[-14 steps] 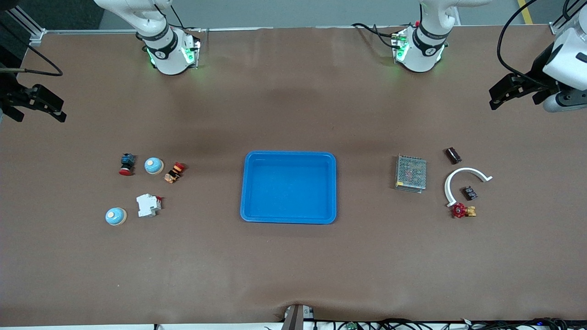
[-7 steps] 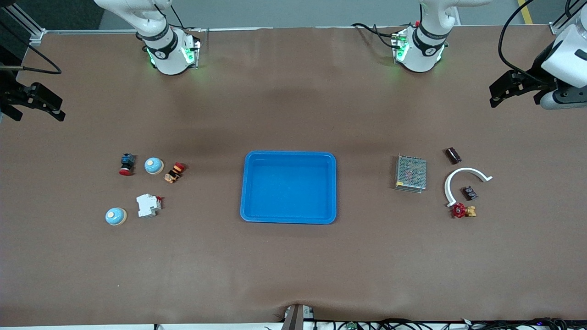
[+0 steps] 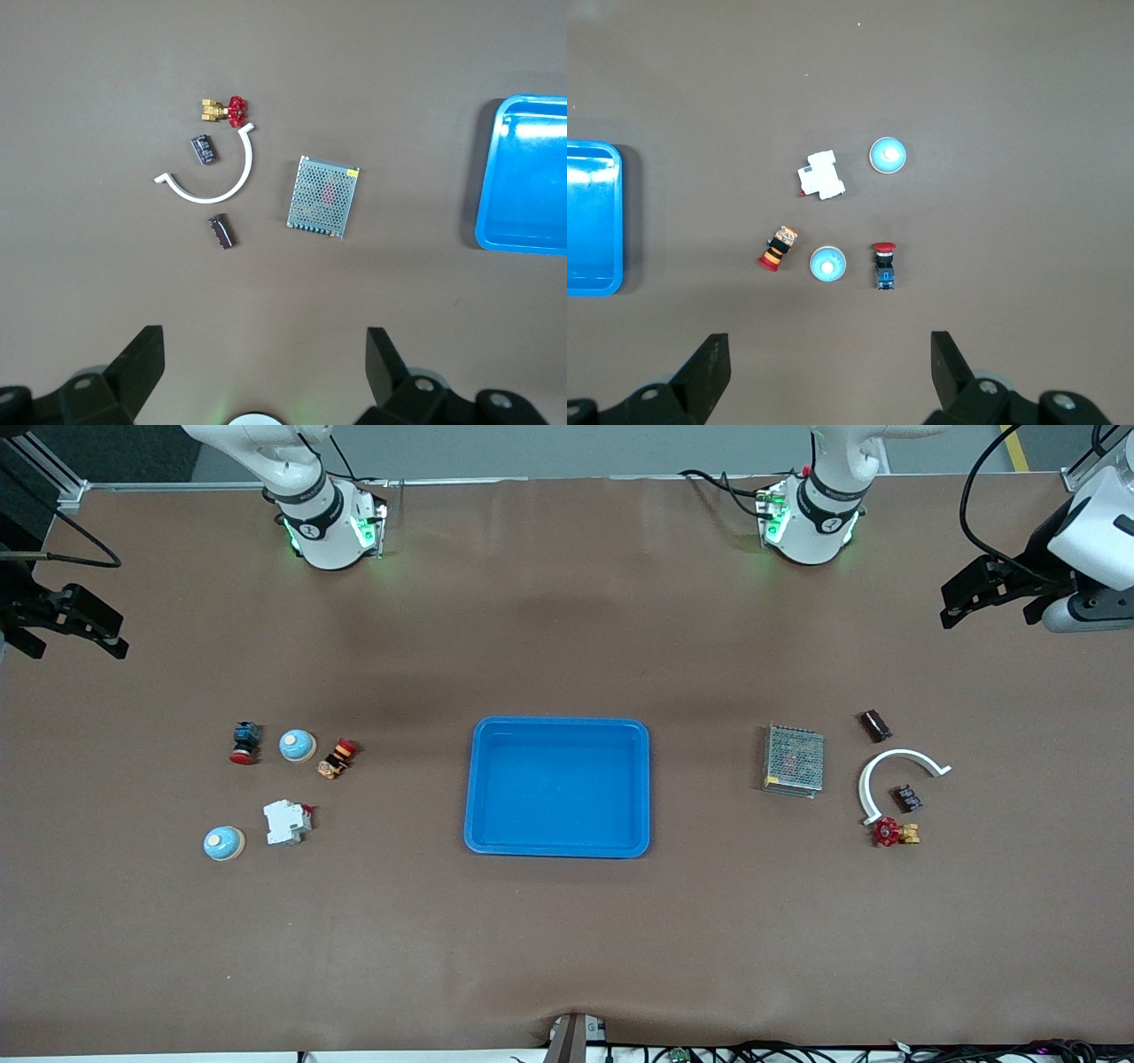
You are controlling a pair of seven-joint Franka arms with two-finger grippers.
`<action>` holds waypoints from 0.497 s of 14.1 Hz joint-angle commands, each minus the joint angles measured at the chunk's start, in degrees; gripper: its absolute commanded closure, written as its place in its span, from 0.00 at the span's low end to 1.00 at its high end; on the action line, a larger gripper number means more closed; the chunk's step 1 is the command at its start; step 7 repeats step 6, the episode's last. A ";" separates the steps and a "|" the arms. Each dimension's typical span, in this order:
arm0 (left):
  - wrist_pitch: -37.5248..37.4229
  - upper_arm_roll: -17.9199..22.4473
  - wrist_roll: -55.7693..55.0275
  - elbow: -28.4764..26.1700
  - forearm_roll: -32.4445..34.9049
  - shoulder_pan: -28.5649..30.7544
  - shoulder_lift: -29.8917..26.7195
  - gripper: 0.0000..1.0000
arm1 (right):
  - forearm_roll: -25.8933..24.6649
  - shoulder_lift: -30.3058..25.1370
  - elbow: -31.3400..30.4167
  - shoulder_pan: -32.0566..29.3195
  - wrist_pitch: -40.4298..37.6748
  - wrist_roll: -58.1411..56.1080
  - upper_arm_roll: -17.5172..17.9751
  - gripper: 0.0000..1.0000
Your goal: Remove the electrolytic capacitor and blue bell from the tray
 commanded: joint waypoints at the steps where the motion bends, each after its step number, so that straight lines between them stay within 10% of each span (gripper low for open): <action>1: -1.30 0.37 1.23 1.73 -0.82 0.06 0.14 0.00 | 1.06 -0.47 0.30 -0.54 -0.71 -0.14 0.46 0.00; 7: -1.48 0.37 1.14 2.61 -0.56 0.06 0.50 0.00 | 0.97 -0.20 0.39 -0.45 -0.71 -0.14 0.46 0.00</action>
